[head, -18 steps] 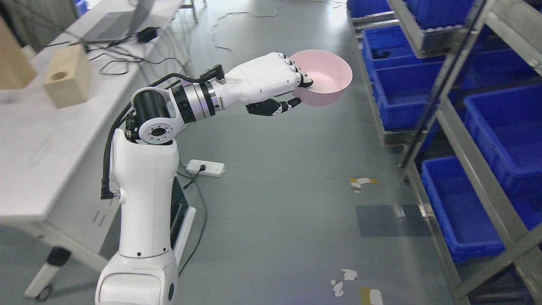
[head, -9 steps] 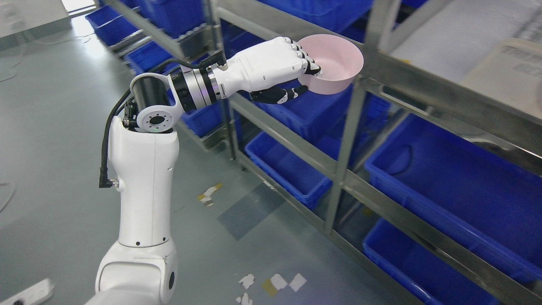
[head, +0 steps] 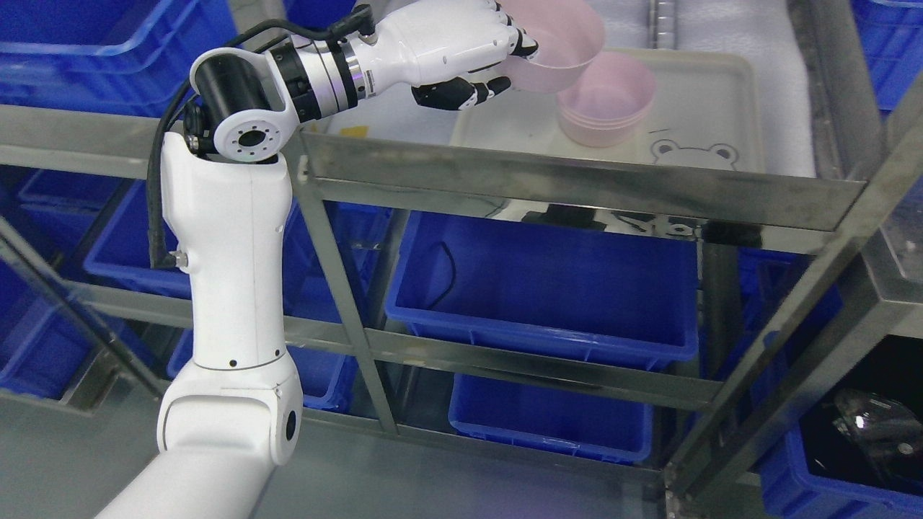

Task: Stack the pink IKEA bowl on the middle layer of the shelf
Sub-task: 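Lower the held bowl onto the pink bowl on the white tray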

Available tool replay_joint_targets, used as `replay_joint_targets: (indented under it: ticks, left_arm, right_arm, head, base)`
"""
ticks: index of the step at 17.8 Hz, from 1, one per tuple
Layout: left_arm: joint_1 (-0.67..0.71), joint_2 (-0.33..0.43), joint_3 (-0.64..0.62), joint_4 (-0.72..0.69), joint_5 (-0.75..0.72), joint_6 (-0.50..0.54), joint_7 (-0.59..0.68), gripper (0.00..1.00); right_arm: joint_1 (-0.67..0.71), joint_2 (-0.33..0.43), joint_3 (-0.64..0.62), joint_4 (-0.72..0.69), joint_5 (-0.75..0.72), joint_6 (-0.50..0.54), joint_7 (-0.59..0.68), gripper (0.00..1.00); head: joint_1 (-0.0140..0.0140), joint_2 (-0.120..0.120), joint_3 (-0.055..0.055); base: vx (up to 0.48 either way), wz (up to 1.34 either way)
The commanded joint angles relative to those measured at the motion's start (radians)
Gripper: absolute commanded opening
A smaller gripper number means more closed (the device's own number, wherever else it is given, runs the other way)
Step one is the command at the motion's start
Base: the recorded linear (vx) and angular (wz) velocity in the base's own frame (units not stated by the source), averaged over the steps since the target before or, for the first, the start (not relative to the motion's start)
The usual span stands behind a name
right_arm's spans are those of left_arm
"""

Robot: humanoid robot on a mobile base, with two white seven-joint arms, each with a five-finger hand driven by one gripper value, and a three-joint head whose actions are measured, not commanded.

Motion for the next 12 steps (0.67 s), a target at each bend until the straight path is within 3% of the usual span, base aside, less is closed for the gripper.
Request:
replay_joint_targets:
  ticks: [1, 7, 12]
  left_arm:
    - [-0.033, 0.018, 0.045, 0.11, -0.163, 0.009, 0.001, 0.01]
    - [-0.011, 0.018, -0.022, 0.102, -0.16, 0.01, -0.001, 0.01]
    - [0.079, 0.018, -0.025, 0.01, -0.159, 0.001, -0.019, 0.01]
  right_arm:
    - [0.023, -0.018, 0.0, -0.018, 0.0, 0.0, 0.0, 1.0]
    - [0.023, -0.018, 0.0, -0.018, 0.0, 0.0, 0.0, 1.0]
    - [0.023, -0.018, 0.0, -0.018, 0.0, 0.0, 0.0, 1.0]
  head:
    - [0.0, 0.0, 0.0]
    - [0.0, 0.0, 0.0]
    - [0.0, 0.0, 0.0]
  base:
    - [0.147, -0.75]
    - [0.132, -0.47]
    - [0.047, -0.15]
